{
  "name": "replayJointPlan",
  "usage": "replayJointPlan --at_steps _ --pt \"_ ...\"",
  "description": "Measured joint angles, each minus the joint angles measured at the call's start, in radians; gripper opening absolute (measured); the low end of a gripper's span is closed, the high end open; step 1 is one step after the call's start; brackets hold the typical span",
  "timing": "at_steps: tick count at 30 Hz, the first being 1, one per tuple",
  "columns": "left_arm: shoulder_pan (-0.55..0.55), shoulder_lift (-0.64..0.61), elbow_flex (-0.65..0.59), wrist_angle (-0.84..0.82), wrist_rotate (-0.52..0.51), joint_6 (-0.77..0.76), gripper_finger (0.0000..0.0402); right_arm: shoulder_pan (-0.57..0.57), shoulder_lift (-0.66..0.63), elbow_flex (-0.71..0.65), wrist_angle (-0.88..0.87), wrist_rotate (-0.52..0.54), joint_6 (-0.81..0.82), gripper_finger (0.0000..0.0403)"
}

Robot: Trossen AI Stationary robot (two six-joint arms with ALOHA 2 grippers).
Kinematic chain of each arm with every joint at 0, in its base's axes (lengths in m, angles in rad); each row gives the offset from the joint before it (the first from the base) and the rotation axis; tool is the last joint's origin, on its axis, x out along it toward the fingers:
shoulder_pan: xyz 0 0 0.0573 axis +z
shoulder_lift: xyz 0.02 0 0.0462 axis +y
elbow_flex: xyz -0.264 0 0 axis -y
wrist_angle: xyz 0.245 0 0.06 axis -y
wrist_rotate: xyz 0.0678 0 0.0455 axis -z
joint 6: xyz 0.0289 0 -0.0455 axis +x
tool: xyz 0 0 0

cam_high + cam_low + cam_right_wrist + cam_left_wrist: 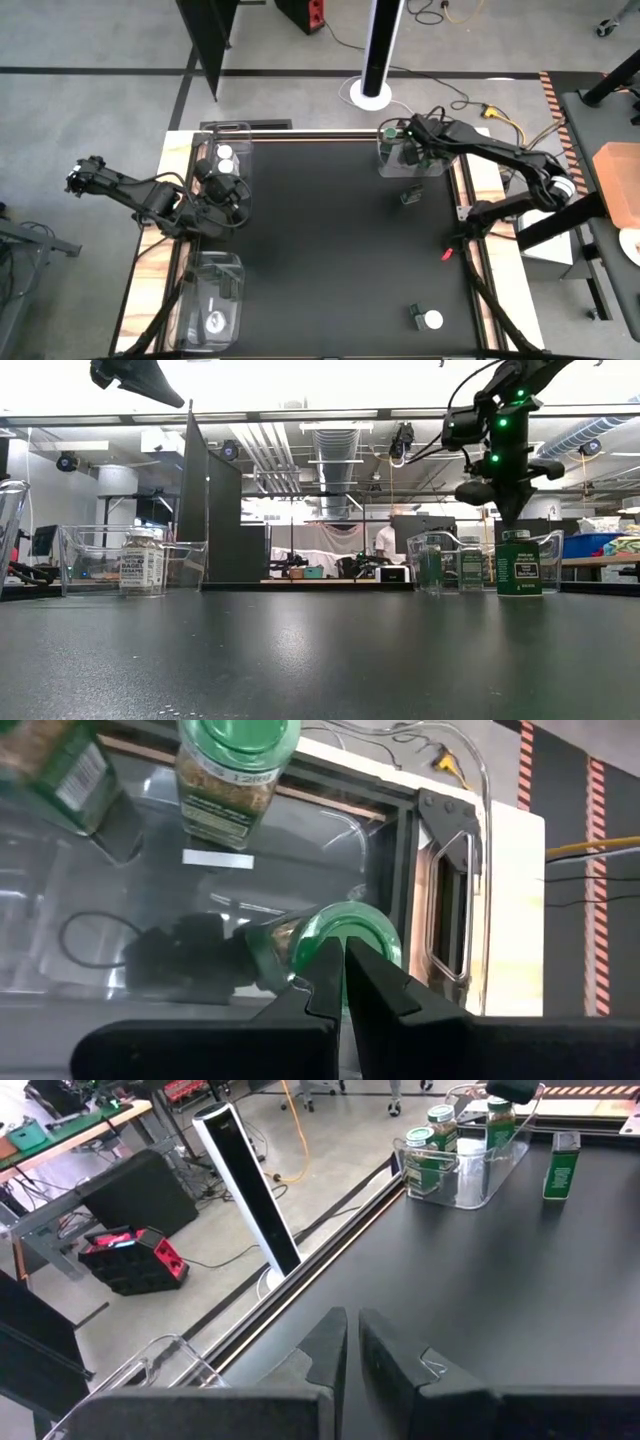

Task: Sort spices by type
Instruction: Put the green seasoning bottle into the top right transparent bin, then put the top black seasoning can into the bottom left transparent bin

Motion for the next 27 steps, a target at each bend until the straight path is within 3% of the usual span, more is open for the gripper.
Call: replayJointPlan --at_steps 20,27 --pt "0.000 0.000 0.000 0.000 -0.005 -0.005 0.0016 -0.032 0.033 -0.024 0.039 0.097 0.054 0.0009" --pt "0.000 0.017 -0.001 0.005 -0.016 -0.047 0.0016 0.063 -0.059 -0.013 0.179 0.108 -0.021 0.0009"
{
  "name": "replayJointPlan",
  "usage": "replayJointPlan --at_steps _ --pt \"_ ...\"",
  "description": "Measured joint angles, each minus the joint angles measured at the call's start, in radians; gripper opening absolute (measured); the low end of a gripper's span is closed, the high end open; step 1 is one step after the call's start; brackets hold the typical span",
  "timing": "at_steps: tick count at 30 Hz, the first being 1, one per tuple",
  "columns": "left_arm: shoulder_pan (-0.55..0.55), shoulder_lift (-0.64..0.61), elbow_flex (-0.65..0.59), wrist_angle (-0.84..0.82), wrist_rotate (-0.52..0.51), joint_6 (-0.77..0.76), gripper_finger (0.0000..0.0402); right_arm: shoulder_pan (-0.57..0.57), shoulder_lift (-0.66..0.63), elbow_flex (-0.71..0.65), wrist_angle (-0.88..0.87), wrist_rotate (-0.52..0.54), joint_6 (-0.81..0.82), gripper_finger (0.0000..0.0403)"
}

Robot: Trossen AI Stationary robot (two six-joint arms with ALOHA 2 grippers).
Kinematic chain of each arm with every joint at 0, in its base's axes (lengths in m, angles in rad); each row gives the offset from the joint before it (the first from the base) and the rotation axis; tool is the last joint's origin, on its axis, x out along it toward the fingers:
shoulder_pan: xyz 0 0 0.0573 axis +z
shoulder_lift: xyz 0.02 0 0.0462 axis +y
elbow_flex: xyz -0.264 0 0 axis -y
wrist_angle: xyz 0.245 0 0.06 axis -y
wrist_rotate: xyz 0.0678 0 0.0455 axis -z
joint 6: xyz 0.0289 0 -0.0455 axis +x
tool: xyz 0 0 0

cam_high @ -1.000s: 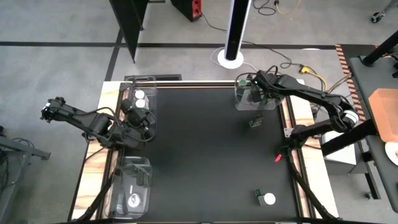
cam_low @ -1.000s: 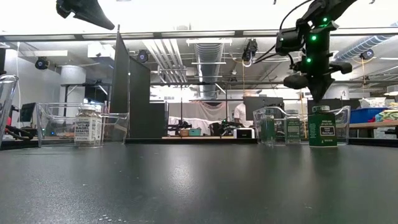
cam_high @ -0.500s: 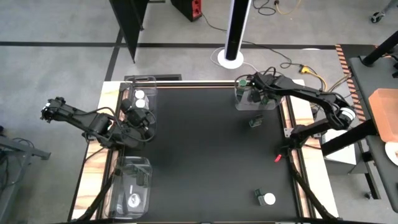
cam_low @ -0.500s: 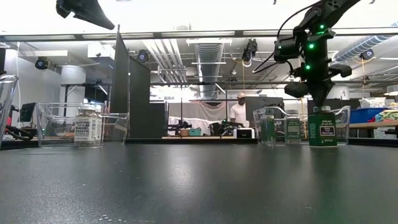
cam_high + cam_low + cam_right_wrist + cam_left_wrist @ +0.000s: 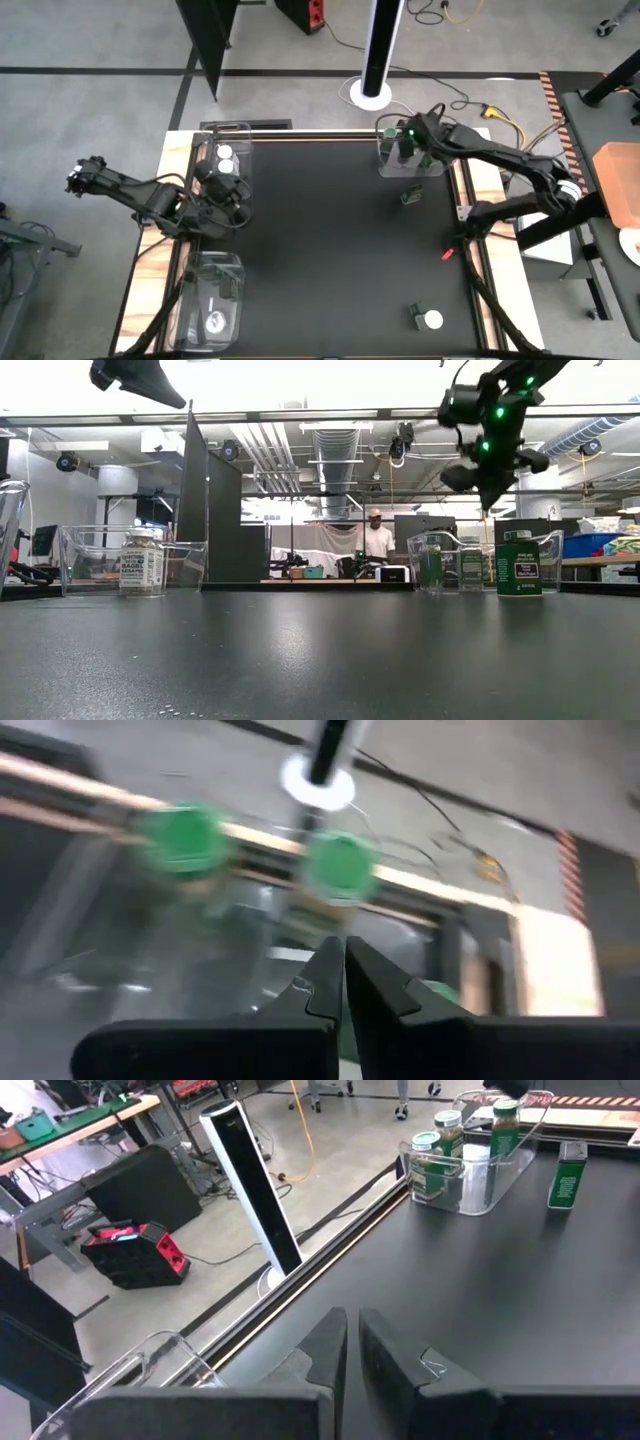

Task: Sort spices by type
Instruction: Put the top black seasoning can into the bottom left transparent bin

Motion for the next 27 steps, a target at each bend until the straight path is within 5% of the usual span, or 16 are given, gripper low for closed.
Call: replayJointPlan --at_steps 13,18,27 --pt "0.000 0.081 0.001 0.054 0.007 -0.001 0.0016 0.508 -0.067 -0.043 0.171 -0.031 -0.057 0.0009" --pt "0.000 0.131 0.001 0.057 0.061 -0.010 0.0016 0.702 -0.061 -0.043 0.167 -0.130 -0.050 0.0009" --pt "0.000 0.220 0.011 0.061 0.078 -0.066 0.0016 0.859 -0.061 -0.042 -0.111 -0.191 0.275 0.0009"
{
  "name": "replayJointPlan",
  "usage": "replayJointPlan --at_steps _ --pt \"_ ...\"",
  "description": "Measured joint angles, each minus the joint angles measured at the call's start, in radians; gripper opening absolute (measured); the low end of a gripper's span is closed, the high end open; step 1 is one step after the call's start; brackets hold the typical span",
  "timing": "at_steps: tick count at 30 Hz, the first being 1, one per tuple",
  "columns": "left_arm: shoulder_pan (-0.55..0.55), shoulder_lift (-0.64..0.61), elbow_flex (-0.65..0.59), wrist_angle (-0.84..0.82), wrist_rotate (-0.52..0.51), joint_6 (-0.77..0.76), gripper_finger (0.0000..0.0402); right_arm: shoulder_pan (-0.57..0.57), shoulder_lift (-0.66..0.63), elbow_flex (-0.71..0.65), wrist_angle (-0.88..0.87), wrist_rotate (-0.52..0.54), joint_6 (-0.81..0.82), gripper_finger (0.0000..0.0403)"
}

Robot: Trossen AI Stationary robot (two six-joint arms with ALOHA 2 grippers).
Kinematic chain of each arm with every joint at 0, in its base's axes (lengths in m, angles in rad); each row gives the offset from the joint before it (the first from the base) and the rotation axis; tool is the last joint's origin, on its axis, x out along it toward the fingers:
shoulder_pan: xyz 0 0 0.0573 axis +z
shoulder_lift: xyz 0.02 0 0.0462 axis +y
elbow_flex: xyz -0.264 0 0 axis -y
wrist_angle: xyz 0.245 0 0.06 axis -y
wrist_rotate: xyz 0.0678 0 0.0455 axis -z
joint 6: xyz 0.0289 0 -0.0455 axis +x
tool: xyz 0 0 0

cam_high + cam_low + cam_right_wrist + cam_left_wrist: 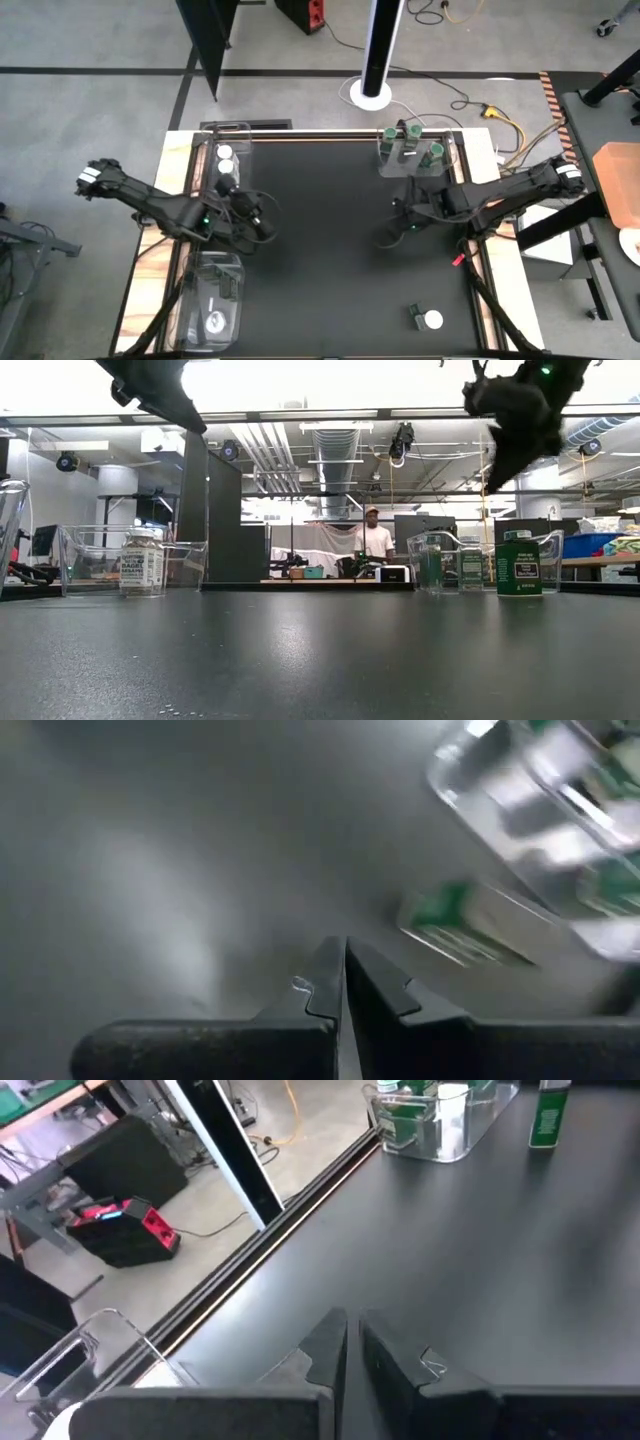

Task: Sort spices by type
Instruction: Put the top black seasoning can into the bottom left transparent bin

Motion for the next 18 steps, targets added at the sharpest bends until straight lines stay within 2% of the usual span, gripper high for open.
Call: replayJointPlan --at_steps 2,4,7,10,13,16,18 --pt "0.000 0.009 0.009 0.000 -0.001 0.022 0.0016 0.002 0.000 0.000 -0.097 0.000 0.059 0.0009" --pt "0.000 0.019 0.016 -0.001 -0.001 0.049 0.0016 0.001 0.000 0.000 -0.176 0.003 0.040 0.0009" --pt "0.000 0.032 0.034 -0.001 -0.001 0.095 0.0016 -0.001 0.000 0.000 -0.299 0.013 -0.180 0.0010" --pt "0.000 0.040 0.063 -0.005 -0.026 0.091 0.0016 -0.007 0.000 0.000 -0.323 0.014 -0.425 0.0015" --pt "0.000 0.031 0.113 -0.053 -0.079 0.042 0.0016 -0.047 0.004 0.001 -0.323 -0.027 -0.553 0.0029" --pt "0.000 0.015 0.168 -0.120 -0.082 0.052 0.0016 -0.123 0.016 0.002 -0.322 -0.132 -0.634 0.0054" --pt "0.000 0.005 0.196 -0.153 -0.082 0.077 0.0016 -0.177 0.033 0.003 -0.325 -0.160 -0.669 0.0073"
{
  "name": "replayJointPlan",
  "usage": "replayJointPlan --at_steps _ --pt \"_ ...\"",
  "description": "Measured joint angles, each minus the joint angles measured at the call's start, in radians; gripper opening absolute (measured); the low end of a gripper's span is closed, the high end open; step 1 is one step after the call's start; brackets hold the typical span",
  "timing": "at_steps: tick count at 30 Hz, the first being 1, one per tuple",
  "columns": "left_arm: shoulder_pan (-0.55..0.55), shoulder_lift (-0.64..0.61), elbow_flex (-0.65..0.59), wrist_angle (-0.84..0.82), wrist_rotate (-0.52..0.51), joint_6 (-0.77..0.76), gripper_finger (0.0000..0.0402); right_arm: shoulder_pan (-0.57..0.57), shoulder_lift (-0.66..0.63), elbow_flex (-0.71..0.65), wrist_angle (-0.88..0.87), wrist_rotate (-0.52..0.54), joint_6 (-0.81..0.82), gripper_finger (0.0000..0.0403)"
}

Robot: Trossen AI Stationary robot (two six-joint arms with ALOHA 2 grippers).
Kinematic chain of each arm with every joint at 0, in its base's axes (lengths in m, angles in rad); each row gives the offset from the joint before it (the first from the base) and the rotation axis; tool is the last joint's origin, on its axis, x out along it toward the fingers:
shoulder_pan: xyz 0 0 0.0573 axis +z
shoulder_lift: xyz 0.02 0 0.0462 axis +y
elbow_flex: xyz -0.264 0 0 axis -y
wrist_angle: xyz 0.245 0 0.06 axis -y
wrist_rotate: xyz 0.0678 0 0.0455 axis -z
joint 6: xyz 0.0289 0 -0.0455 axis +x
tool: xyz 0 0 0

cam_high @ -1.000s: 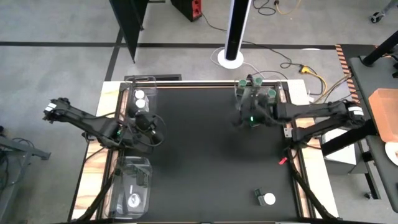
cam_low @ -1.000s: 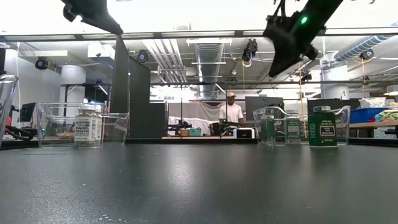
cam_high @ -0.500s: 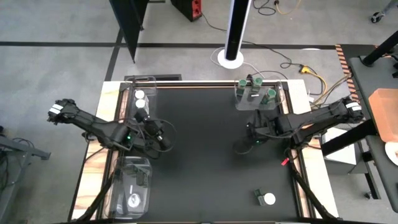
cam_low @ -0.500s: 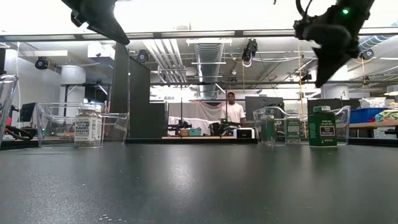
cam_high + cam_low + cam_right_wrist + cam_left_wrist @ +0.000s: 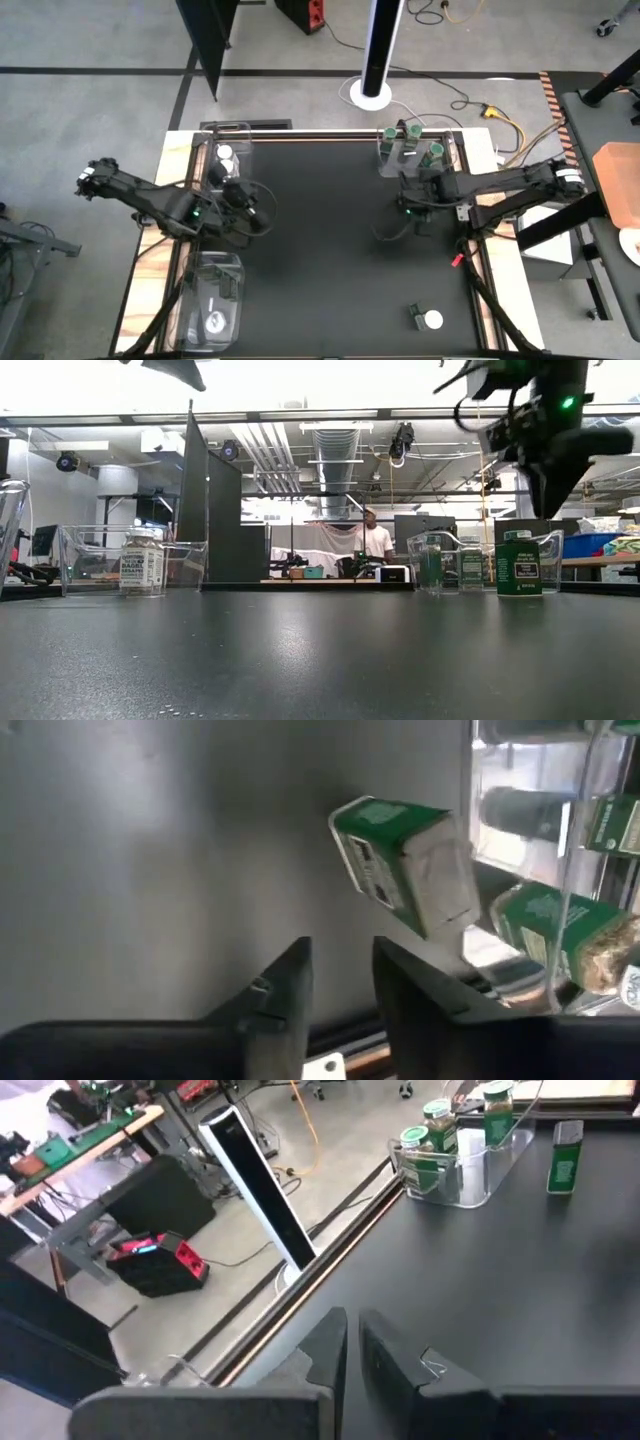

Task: Sort spices by type
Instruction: Put the top black seasoning can into the bottom left transparent bin

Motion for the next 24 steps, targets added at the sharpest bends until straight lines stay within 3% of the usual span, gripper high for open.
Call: replayJointPlan --at_steps 12,15,24 --pt "0.000 -0.091 -0.011 -0.052 0.002 0.098 0.0016 -0.192 0.043 0.075 0.017 -0.026 -0.318 0.0186" --pt "0.000 -0.124 -0.036 -0.055 0.002 0.095 0.0016 -0.240 0.046 0.075 0.036 -0.072 -0.381 0.0195" --pt "0.000 -0.176 -0.077 -0.052 0.004 0.084 0.0016 -0.330 0.145 0.072 0.081 -0.080 -0.478 0.0184"
